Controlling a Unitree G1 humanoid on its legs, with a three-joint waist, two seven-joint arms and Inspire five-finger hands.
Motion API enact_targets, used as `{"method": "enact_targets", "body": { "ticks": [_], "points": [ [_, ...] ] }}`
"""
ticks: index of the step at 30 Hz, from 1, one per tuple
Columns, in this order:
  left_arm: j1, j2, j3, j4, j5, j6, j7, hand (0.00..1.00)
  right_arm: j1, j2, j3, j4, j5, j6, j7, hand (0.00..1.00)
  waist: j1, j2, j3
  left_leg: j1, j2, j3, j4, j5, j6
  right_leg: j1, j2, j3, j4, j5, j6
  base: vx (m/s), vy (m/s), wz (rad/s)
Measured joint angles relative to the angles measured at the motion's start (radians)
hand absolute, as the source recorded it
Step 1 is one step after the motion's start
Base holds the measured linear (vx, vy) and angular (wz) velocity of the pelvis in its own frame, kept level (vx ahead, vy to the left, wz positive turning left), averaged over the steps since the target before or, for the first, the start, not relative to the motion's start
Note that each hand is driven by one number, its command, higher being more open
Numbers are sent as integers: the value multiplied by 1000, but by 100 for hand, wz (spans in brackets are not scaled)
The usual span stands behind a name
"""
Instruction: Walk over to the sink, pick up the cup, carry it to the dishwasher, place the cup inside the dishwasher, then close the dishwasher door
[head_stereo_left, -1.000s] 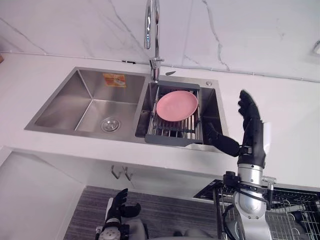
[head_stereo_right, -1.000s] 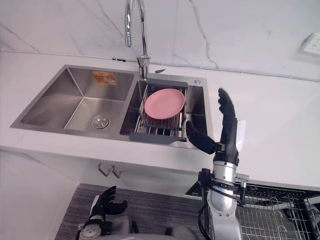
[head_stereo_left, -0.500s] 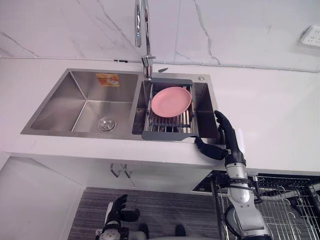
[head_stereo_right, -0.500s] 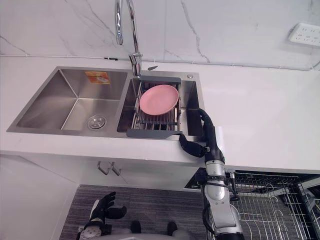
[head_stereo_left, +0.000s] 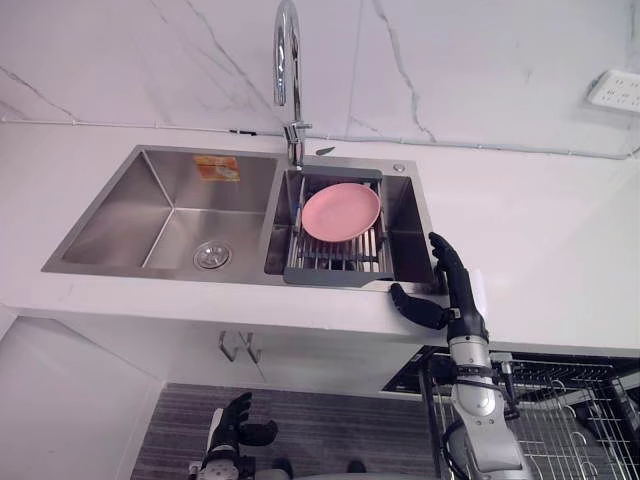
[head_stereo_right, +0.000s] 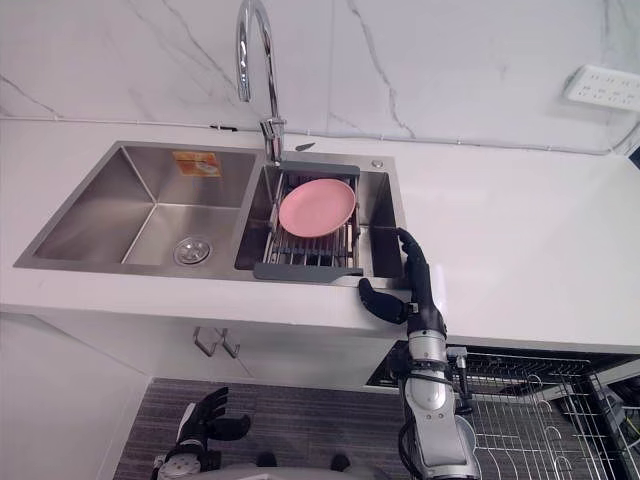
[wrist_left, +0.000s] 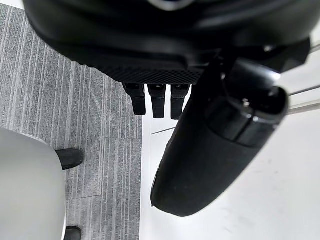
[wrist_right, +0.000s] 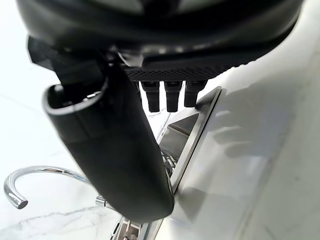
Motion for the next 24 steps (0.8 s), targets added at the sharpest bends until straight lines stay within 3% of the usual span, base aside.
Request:
{"method": "enact_targets", "body": {
  "ticks": [7, 11, 18, 24],
  "points": [
    [0, 0, 0, 5, 0, 0, -3, 90, 7, -8, -8, -115, -42, 0, 0, 90, -1, 1, -2, 1, -5, -2, -1, 2, 2, 0, -6, -3, 6, -2, 3, -40, -5, 2],
    [0, 0, 1, 19, 0, -1, -3, 90, -10, -79, -9, -164, -56, -1, 0, 90, 0, 2, -7, 1, -7, -5, -10, 7, 3, -2, -8, -7, 6, -3, 5, 0, 0, 0],
    [0, 1, 4, 19, 0, -2, -19, 90, -64, -176, -3, -162, -59, -2, 19, 90, 1, 2, -8, -3, -13, -18, -34, 20, 7, -10, -13, -25, 6, -7, 11, 6, -14, 6],
    [-1, 2, 2, 14, -2, -4, -26, 90, -183, -267, 30, -48, -105, 1, 22, 90, 6, 2, -9, -28, -23, -32, -38, 26, 14, -30, -23, -37, 6, -10, 16, 9, -1, 7]
  ]
}}
